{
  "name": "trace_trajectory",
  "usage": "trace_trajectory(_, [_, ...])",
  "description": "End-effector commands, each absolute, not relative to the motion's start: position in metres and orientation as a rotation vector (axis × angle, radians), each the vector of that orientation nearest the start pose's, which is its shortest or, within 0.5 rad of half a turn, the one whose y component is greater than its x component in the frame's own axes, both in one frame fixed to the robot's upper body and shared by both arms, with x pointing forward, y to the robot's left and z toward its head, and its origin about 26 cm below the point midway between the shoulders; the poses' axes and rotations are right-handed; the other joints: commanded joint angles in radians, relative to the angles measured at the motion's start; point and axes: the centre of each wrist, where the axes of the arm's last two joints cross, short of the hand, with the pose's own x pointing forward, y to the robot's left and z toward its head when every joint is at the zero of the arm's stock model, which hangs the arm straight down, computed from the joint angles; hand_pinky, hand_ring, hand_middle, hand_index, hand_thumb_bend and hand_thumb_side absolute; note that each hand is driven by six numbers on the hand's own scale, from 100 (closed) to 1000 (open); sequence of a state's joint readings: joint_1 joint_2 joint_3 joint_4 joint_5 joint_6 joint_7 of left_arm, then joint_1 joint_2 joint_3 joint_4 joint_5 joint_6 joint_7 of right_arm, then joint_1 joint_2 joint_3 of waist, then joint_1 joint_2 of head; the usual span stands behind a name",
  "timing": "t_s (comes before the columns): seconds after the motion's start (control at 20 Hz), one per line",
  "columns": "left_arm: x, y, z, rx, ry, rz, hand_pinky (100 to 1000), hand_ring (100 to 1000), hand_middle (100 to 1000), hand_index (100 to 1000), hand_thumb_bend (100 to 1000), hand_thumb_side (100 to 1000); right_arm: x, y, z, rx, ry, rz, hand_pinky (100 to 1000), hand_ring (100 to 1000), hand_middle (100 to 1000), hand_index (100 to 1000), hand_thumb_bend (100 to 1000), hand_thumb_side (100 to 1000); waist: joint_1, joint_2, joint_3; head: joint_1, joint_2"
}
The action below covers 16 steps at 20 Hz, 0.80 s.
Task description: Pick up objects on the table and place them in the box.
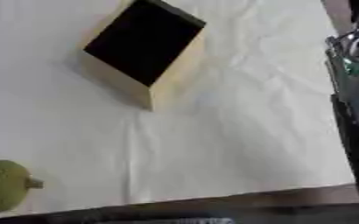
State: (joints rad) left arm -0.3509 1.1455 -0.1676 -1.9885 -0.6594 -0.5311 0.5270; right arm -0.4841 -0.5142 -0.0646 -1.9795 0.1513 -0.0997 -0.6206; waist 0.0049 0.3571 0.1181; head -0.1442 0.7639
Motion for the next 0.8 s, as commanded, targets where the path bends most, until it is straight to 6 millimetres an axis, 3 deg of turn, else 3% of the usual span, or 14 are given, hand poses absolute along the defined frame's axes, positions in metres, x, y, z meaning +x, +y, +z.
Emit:
trace_trajectory(0.05, [0.282, 0.325, 0.297, -0.986, 2.368, 1.422, 707, 666, 684, 883, 570, 634, 0.304, -0.285, 0.286, 0.933, 3.32, 0.208, 803, 678, 682, 817, 415, 621, 0.002, -0.017, 0.002, 0.002, 0.006])
trace_trajectory(0.4, [0.282, 0.324, 0.296, -0.978, 2.37, 1.43, 704, 662, 680, 881, 569, 638, 0.304, -0.285, 0.286, 0.934, 3.32, 0.209, 803, 678, 682, 817, 413, 623, 0.002, -0.017, 0.002, 0.002, 0.006])
trace_trajectory(0.8, [0.284, 0.32, 0.282, -0.914, 2.35, 1.582, 697, 659, 681, 884, 555, 641, 0.304, -0.284, 0.286, 0.929, 3.323, 0.207, 803, 678, 682, 817, 412, 624, 0.002, -0.02, 0.001, 0.001, 0.006])
